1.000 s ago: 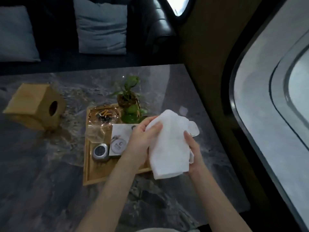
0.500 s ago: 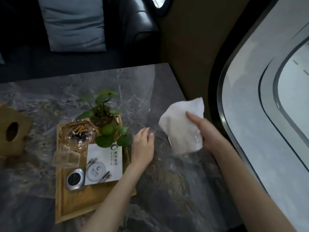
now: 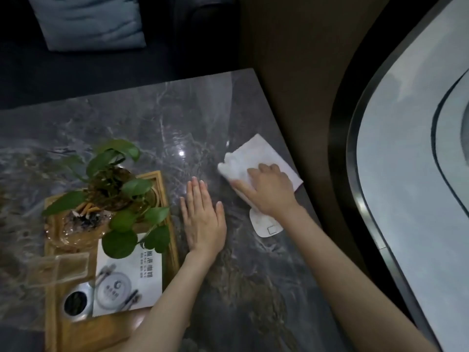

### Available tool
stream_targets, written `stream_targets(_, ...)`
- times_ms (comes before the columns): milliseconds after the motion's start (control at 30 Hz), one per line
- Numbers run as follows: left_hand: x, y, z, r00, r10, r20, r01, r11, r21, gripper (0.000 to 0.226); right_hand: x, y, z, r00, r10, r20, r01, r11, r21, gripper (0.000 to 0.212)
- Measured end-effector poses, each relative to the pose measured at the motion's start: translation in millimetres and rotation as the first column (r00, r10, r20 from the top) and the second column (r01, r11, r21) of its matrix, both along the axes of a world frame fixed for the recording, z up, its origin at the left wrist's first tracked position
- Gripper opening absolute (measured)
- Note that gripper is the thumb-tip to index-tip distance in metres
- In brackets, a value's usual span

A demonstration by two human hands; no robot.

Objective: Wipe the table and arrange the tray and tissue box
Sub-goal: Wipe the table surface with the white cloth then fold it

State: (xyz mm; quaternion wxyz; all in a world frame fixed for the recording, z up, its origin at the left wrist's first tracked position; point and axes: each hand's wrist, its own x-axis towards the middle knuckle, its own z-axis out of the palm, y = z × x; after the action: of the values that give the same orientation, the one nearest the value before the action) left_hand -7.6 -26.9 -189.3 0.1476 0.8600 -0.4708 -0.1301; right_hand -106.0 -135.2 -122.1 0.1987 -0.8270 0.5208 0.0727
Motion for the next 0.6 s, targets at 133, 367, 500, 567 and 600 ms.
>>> stream_targets(133,-0.6,-0.9,-0.3,1.0,0.009,0.008,-0.009,1.0,0.018,0.068,6.6,14.5,-26.7,0.994,-0.083,0.074,0.093,0.986,-0.139,0.068)
stream_targets(367,-1.2,-3.3,-2.3,0.998,-0.004,0.068,0.0,0.998,0.055,0.066,12.1,25.9,-61.4,0.992,-0.121,-0.043,0.115,0.987,-0.112,0.089)
stream_targets(500,-0.2,-3.7,-2.6,0.998,-0.005,0.06,0.001,0.998,0.059,0.066,1.8,14.8,-60.7,0.992,-0.129,0.002,0.127,0.971,-0.201,0.07)
stream_targets(567,-0.3,-4.1,-3.1,0.998,-0.003,0.057,0.0,0.998,0.062,0.066,-6.4,1.1,-60.0,0.993,-0.118,0.001,0.117,0.979,-0.167,0.062)
stream_targets(600,-0.4,-4.2,-3.4,0.998,-0.002,0.06,-0.002,0.998,0.062,0.066,-10.4,-7.0,-58.6,0.994,-0.113,-0.006,0.111,0.98,-0.163,0.06)
